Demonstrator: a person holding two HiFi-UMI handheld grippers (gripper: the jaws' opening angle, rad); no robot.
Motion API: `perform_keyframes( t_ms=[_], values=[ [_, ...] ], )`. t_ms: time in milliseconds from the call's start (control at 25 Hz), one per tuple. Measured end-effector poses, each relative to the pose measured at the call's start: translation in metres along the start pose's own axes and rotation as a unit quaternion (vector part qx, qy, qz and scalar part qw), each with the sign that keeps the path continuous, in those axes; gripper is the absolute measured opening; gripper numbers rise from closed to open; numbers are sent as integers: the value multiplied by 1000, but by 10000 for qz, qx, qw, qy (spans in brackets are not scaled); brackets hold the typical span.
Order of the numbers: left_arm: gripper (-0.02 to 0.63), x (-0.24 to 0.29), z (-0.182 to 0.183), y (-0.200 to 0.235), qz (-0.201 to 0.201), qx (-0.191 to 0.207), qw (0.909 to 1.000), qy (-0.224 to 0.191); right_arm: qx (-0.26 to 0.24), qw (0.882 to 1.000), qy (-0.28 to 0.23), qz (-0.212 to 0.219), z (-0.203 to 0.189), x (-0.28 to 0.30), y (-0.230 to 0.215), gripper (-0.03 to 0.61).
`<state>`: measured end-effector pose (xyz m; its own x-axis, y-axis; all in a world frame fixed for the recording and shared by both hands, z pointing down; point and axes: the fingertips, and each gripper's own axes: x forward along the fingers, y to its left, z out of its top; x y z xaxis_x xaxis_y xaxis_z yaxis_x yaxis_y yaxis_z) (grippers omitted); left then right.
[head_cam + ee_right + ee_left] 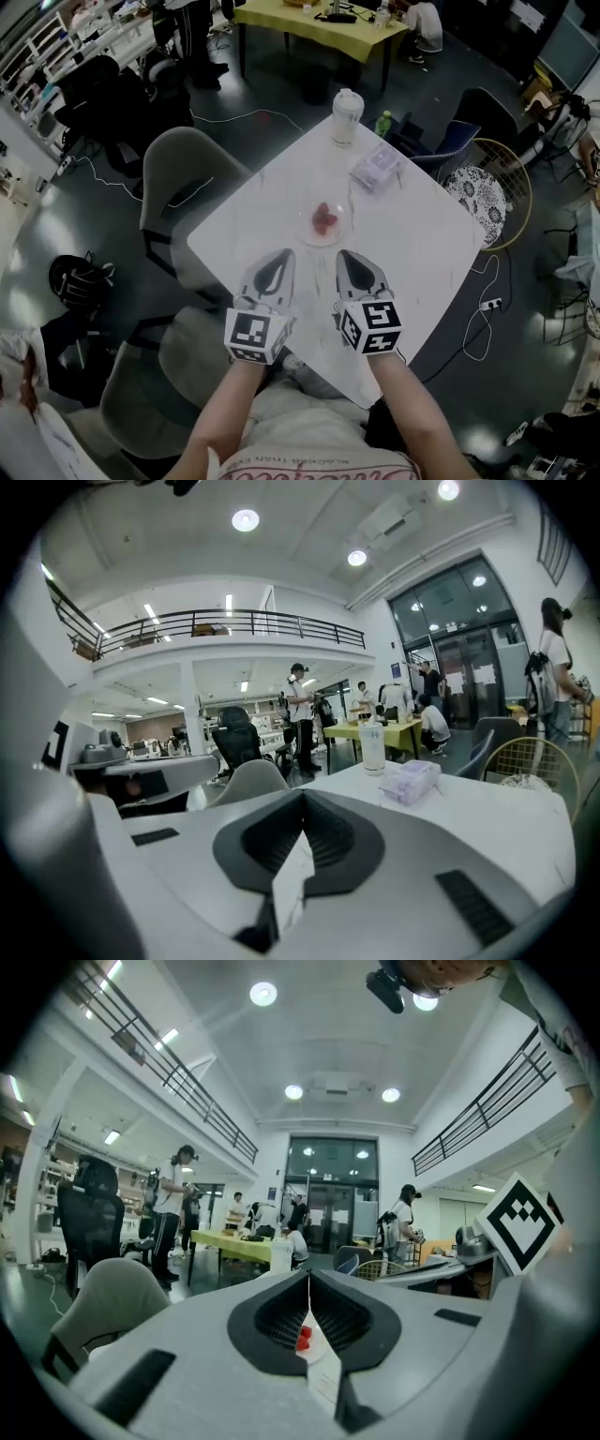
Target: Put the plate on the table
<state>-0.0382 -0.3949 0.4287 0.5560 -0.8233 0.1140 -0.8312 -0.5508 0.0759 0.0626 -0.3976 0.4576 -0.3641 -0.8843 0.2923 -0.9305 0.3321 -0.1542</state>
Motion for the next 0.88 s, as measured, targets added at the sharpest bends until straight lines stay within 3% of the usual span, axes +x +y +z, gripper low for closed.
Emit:
perform_keyframes(
  t_ms=[480, 880],
  values=[
    [8, -45, 57, -58, -520, 326, 9963, -603, -278, 9972, -674, 181, 47, -93, 30, 3],
    [6, -69, 89, -102, -958, 542, 9898, -901, -731, 9890, -1289, 36, 88, -147, 53, 3]
  ],
)
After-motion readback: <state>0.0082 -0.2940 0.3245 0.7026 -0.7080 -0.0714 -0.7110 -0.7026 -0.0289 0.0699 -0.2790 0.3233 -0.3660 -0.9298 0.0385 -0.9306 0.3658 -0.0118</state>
